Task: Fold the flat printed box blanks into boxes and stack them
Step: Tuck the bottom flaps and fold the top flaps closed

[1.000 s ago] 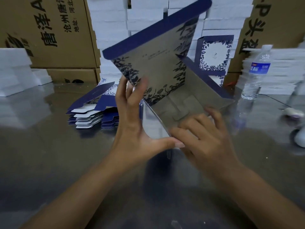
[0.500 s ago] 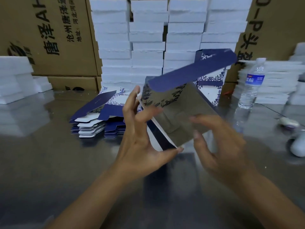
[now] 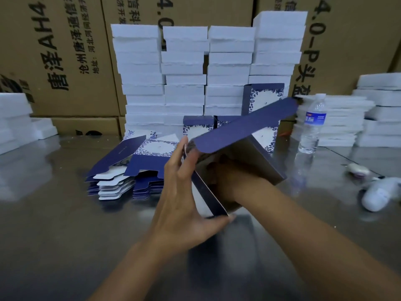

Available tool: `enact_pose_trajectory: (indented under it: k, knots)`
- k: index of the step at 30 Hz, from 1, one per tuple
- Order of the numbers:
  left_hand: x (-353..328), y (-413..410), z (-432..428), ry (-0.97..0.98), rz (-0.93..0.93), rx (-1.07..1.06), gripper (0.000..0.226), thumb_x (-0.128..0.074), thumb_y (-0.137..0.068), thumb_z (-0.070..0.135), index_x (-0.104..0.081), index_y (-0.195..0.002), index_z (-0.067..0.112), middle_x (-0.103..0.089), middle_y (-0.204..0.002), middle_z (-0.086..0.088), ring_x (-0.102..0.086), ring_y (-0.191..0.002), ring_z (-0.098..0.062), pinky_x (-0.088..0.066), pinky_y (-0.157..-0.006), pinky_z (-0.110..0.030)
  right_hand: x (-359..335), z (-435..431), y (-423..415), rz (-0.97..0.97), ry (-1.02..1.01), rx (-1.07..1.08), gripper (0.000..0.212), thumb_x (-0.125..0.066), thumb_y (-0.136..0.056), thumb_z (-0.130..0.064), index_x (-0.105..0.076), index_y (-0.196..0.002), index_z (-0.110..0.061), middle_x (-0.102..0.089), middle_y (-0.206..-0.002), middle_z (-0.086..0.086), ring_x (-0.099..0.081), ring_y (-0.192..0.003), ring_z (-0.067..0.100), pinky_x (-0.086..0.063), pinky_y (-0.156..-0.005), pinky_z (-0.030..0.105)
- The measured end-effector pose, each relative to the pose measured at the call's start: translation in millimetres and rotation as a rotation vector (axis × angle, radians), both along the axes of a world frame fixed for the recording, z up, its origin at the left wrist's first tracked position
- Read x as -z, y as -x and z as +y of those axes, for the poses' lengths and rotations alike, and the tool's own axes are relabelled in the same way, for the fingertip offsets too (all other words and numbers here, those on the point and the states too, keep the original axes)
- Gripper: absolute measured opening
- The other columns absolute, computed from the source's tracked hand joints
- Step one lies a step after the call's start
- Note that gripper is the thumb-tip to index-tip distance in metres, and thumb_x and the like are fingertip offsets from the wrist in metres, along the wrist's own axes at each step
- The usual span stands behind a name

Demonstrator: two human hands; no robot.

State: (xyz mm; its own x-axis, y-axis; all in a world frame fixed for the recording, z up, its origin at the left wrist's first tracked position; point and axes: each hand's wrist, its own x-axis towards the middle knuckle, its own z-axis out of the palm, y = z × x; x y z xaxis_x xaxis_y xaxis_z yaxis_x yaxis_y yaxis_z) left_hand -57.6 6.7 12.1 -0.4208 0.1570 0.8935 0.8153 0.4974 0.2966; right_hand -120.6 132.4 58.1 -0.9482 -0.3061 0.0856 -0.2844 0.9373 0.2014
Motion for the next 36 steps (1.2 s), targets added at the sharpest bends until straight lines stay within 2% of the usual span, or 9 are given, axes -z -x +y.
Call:
enact_pose_trajectory:
  k: [4,7,14,17,22,25,28,31,36]
  knots:
    - [-1,1,-3,-0.039,-0.062,-0.042,0.116,-0.078,-0.054,0.058,-0.008,-0.145,0.04,-0.019,-0.15,0.004,-0.024,-0.141,-0.017,-0.026,-0.11,-0.018,-8,1,-11,-0.077,0.103,0.051,0.04,-0.047,-0.092,-0.032,-0.049,-0.129,-0.015,-0.047,-0.129,0.009,-0.049,-0.116,0.028,-0.039,-0.087,0.033]
    - [-1,1,-3,-0.058,-0.087,-0.037,0.113,-0.08,-0.052,0.055,-0.015,-0.142,0.032,-0.026,-0.146,-0.007,-0.031,-0.138,-0.024,-0.033,-0.107,-0.031,-10,3,-16,-0.109,0.145,0.052,0.023,-0.048,-0.091,-0.031,-0.058,-0.104,-0.015,-0.058,-0.096,0.004,-0.055,-0.088,0.024,-0.043,-0.075,0.032]
    - [-1,1,-3,-0.098,-0.085,-0.045,0.114,-0.081,-0.052,0.052,-0.014,-0.142,0.033,-0.026,-0.146,-0.011,-0.029,-0.139,-0.028,-0.033,-0.106,-0.038,-16,6,-15,-0.141,0.162,-0.006,0.022,-0.045,-0.092,-0.032,-0.058,-0.103,-0.018,-0.052,-0.088,0.003,-0.056,-0.091,0.025,-0.048,-0.087,0.038]
    - [-1,0,-4,-0.091,-0.094,-0.056,0.118,-0.084,-0.049,0.048,-0.011,-0.141,0.044,-0.022,-0.148,-0.008,-0.026,-0.14,-0.025,-0.031,-0.108,-0.032,-26,9,-28,0.015,0.266,-0.142,0.022,-0.046,-0.09,-0.032,-0.058,-0.081,-0.016,-0.057,-0.076,0.002,-0.056,-0.079,0.025,-0.048,-0.073,0.033]
    - [0,2,-5,-0.191,-0.193,-0.046,0.128,-0.089,-0.041,0.04,-0.003,-0.133,0.064,-0.017,-0.148,0.01,-0.026,-0.14,-0.018,-0.037,-0.109,-0.04,-21,32,-68,0.606,0.596,-0.53,0.021,-0.049,-0.087,-0.028,-0.066,-0.097,-0.02,-0.071,-0.087,-0.005,-0.066,-0.078,0.02,-0.052,-0.066,0.036]
    - [2,5,-4,-0.208,-0.187,-0.042,0.131,-0.093,-0.042,0.034,-0.004,-0.133,0.063,-0.018,-0.146,0.014,-0.031,-0.138,-0.021,-0.04,-0.106,-0.043,12,40,-72,0.917,0.563,-0.618,0.02,-0.053,-0.084,-0.007,-0.071,-0.092,-0.007,-0.07,-0.078,0.004,-0.067,-0.07,0.024,-0.049,-0.08,0.041]
    - [2,8,-5,-0.208,-0.138,-0.037,0.132,-0.095,-0.038,0.029,-0.009,-0.132,0.063,-0.022,-0.14,0.019,-0.037,-0.133,-0.019,-0.041,-0.104,-0.028,35,40,-69,0.916,0.56,-0.613,0.028,-0.045,-0.088,-0.009,-0.071,-0.095,-0.007,-0.071,-0.086,0.003,-0.067,-0.084,0.018,-0.036,-0.096,0.043]
    - [-4,8,-8,-0.243,-0.112,-0.054,0.118,-0.092,-0.04,0.036,-0.019,-0.128,0.061,-0.026,-0.133,0.03,-0.04,-0.123,0.001,-0.039,-0.092,-0.008,43,40,-67,0.88,0.604,-0.605,0.026,-0.042,-0.089,-0.01,-0.067,-0.094,-0.009,-0.068,-0.085,0.003,-0.058,-0.087,0.015,-0.029,-0.1,0.045]
    - [-11,1,-9,-0.348,-0.134,-0.141,0.067,-0.067,-0.074,0.048,-0.03,-0.129,0.049,-0.042,-0.131,0.026,-0.045,-0.118,0.001,-0.04,-0.097,-0.021,43,40,-70,0.818,0.808,-0.546,0.032,-0.026,-0.101,-0.033,-0.052,-0.104,-0.014,-0.064,-0.084,0.002,-0.053,-0.083,0.013,-0.02,-0.109,0.039]
